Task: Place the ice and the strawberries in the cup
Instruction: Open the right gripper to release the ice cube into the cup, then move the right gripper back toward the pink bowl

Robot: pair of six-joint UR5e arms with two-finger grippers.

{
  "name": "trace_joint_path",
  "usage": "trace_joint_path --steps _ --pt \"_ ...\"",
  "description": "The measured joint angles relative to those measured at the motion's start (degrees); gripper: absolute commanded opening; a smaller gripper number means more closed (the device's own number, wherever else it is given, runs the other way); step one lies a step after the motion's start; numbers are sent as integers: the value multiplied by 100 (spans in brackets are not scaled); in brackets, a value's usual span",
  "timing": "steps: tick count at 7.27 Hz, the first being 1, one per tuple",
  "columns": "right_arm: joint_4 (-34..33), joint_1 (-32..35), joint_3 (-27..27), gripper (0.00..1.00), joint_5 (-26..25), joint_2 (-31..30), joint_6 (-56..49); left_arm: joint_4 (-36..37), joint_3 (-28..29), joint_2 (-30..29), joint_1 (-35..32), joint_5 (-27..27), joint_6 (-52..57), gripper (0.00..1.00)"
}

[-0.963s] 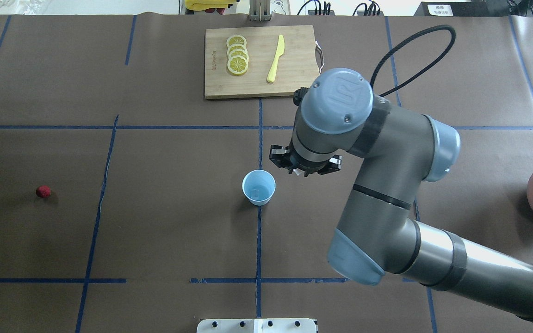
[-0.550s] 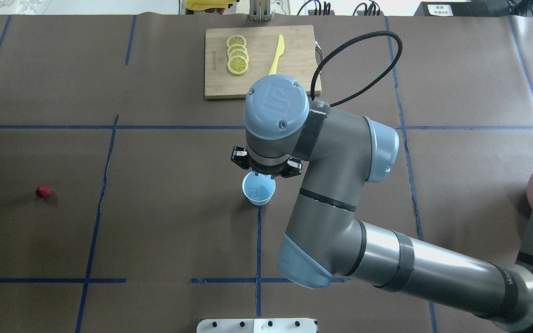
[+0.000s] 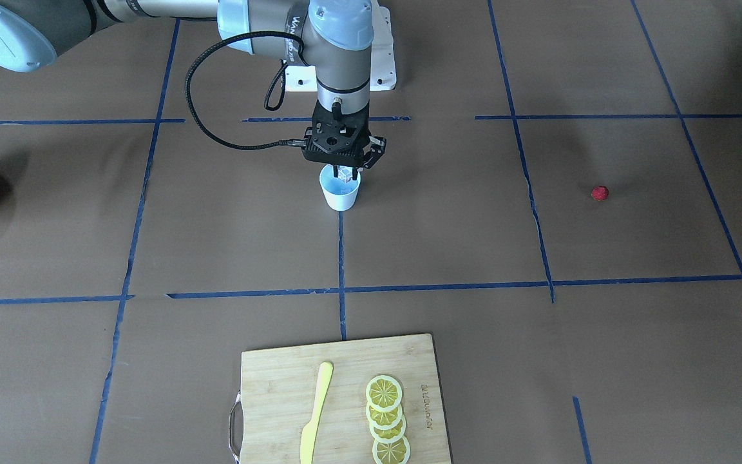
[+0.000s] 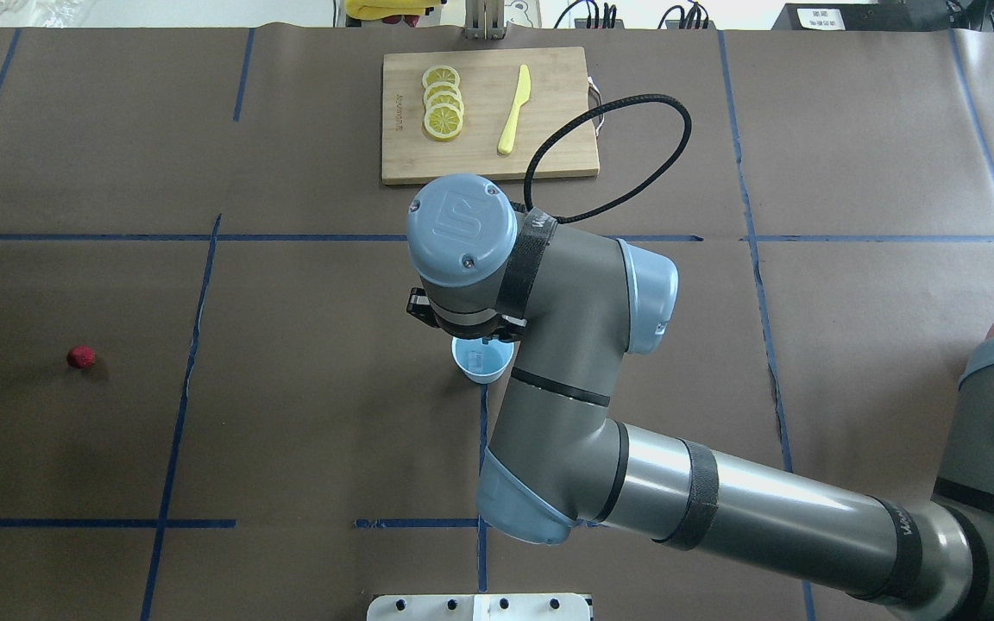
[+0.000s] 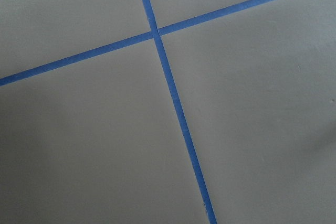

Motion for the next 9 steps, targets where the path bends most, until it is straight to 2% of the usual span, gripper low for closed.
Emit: trace_joint_path --steps 1,2,7,9 --pt "3 -33 -5 35 -17 -39 -1 0 6 0 4 0 0 100" --pt "4 -49 -10 98 -23 -59 -5 0 8 0 10 0 0 100" --pt "13 -93 55 99 -116 -114 -60 0 12 -4 26 0 -8 100" --pt "8 143 243 99 -44 -255 -416 0 11 -2 27 0 -5 100"
